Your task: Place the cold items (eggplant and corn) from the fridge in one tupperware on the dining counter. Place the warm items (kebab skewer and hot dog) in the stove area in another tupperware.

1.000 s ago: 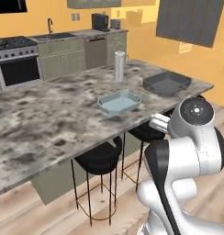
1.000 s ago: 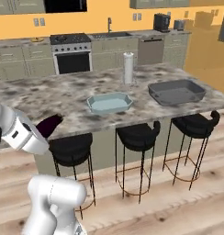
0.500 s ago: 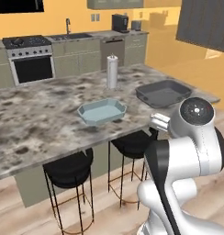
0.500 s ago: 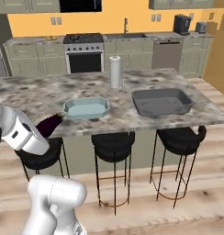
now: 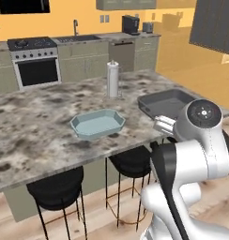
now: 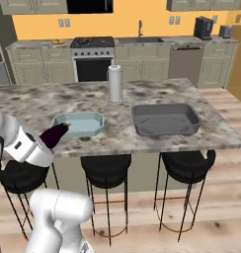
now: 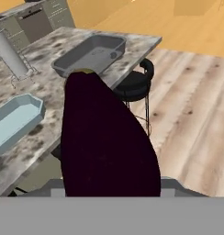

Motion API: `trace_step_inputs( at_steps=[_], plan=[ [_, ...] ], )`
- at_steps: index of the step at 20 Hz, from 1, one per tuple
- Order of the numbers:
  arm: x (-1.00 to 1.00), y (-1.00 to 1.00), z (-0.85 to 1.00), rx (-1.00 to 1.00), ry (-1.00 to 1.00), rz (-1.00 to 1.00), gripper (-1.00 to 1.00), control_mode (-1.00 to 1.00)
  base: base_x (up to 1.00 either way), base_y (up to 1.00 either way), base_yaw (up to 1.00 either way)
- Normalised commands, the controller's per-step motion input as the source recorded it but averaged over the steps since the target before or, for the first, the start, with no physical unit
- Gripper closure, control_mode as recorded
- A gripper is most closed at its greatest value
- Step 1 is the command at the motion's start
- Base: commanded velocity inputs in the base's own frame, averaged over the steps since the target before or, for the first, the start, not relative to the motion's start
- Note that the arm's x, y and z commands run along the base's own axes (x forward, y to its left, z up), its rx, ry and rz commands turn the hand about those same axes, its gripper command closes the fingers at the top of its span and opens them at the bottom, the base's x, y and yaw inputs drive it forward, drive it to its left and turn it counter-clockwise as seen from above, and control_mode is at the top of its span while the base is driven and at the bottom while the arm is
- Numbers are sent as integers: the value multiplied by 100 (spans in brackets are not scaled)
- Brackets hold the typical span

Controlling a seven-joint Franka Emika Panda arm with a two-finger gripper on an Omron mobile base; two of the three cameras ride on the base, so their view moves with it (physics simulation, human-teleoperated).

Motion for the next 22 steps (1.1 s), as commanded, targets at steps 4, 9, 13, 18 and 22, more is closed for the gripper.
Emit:
trace_step_inputs(
  at_steps=[4,9,13,18,22],
  plan=[
    [0,0,0,0,0,0,100,100,41,11,0],
    [0,0,0,0,0,0,100,100,48,7,0],
    [0,0,0,0,0,0,100,100,36,5,0],
    [0,0,0,0,0,0,100,100,39,3,0],
    [59,1,0,7,-5,0,100,-100,11,0,0]
  ],
)
